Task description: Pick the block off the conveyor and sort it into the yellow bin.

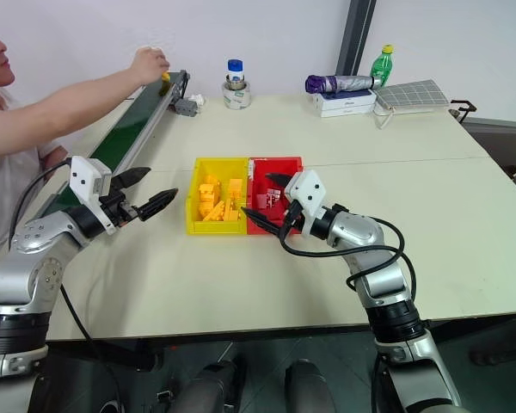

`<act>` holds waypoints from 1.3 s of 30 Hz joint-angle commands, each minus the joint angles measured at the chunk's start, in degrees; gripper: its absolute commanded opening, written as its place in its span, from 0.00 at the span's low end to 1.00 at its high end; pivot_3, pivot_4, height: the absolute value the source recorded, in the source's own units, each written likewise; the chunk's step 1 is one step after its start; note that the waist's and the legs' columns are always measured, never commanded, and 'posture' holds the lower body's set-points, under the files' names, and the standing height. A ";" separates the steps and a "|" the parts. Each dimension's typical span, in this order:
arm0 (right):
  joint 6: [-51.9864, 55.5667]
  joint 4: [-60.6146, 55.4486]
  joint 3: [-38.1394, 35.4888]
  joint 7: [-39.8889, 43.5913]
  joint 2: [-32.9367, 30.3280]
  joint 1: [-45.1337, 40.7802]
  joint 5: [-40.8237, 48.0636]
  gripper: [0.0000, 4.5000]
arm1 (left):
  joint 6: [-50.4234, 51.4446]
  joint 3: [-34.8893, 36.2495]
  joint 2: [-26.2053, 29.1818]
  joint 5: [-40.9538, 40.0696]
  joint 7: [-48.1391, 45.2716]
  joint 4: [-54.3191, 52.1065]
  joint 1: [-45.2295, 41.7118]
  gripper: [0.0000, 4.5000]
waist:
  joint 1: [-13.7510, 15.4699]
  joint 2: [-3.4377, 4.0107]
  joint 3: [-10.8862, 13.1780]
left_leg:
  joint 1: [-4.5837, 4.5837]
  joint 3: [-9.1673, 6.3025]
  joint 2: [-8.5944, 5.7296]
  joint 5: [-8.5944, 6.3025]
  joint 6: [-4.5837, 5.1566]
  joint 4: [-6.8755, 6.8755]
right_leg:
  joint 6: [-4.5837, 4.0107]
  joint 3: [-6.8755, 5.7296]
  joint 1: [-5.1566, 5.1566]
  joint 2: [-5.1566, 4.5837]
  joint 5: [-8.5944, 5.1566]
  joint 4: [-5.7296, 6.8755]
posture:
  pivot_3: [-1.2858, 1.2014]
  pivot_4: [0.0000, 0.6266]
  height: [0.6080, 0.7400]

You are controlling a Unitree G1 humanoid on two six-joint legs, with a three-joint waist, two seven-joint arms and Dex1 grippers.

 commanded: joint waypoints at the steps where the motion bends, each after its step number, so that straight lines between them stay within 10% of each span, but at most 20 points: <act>1: -0.91 -1.36 -0.03 0.14 0.38 -0.52 0.35 1.00 | -1.04 1.33 0.43 -0.37 0.22 -1.76 -0.65 0.99 | 0.00 0.00 0.00 | 0.00 0.00 0.00 0.00 0.00 0.00 | 0.00 0.00 0.00 0.00 0.00 0.00 | 0.52 0.24 1.00; 26: -1.19 -0.46 0.37 0.84 0.84 -0.87 0.52 1.00 | -1.71 6.40 0.83 -3.54 0.52 -6.74 7.26 0.99 | -0.05 0.01 0.01 | -0.01 0.00 0.01 -0.01 0.00 -0.04 | -0.01 0.01 -0.03 0.00 -0.01 -0.03 | 0.52 0.24 1.00; 39: -1.52 0.82 0.68 2.60 1.14 -1.59 0.63 1.00 | -12.50 18.76 -5.05 3.42 16.47 -5.40 16.25 0.99 | 0.04 0.02 0.01 | -0.04 0.00 0.03 -0.01 0.00 -0.05 | -0.02 0.01 -0.02 -0.02 -0.01 -0.07 | 0.52 0.24 1.00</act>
